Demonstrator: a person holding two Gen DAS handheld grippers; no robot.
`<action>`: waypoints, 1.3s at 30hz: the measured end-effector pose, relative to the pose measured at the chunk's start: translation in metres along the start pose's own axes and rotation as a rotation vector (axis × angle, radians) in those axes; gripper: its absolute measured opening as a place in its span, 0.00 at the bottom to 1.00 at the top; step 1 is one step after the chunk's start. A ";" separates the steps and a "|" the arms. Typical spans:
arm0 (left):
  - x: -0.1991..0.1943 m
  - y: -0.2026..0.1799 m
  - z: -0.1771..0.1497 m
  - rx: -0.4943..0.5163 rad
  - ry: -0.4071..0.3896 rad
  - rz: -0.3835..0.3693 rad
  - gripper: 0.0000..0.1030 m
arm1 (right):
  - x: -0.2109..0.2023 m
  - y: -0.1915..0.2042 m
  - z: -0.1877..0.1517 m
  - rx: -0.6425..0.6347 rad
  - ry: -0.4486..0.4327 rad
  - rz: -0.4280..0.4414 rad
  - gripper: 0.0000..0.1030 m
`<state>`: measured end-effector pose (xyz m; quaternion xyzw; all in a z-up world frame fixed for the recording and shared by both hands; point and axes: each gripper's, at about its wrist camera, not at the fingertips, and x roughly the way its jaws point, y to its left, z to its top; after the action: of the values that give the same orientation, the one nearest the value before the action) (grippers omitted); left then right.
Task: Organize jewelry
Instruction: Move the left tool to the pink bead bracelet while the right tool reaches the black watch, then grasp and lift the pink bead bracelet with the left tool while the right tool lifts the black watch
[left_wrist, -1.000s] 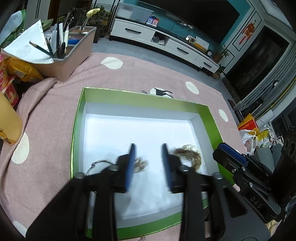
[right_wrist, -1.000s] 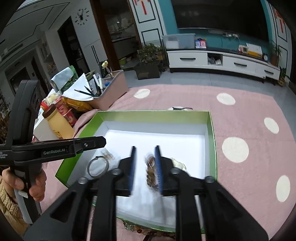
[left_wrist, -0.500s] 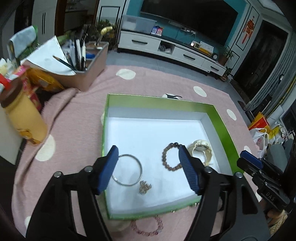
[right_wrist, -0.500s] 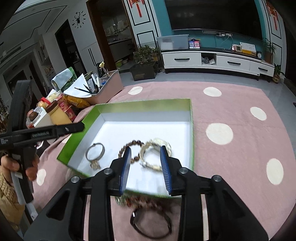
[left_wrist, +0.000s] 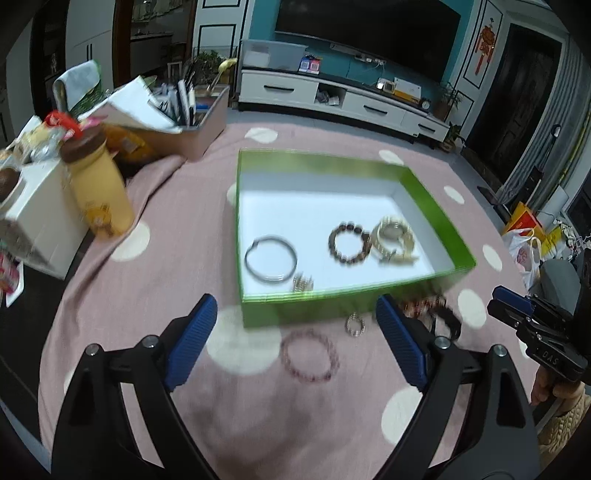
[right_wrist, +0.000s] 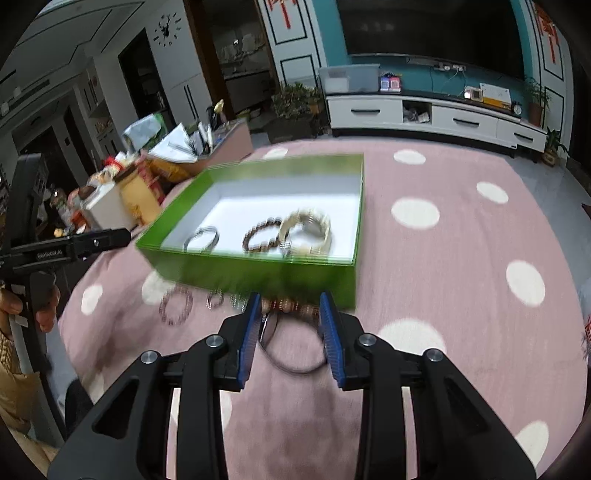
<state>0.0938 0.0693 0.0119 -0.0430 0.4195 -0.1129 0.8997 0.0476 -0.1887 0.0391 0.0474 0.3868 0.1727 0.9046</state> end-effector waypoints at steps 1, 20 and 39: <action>0.000 0.001 -0.007 -0.006 0.007 0.004 0.86 | 0.001 0.003 -0.005 -0.007 0.011 0.003 0.32; 0.021 0.003 -0.063 -0.051 0.115 -0.009 0.86 | 0.051 0.033 -0.030 -0.219 0.154 -0.043 0.32; 0.061 -0.002 -0.060 -0.005 0.121 0.118 0.26 | 0.062 0.038 -0.037 -0.263 0.152 -0.033 0.02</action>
<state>0.0860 0.0536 -0.0719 -0.0135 0.4750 -0.0609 0.8778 0.0503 -0.1330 -0.0207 -0.0911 0.4289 0.2101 0.8739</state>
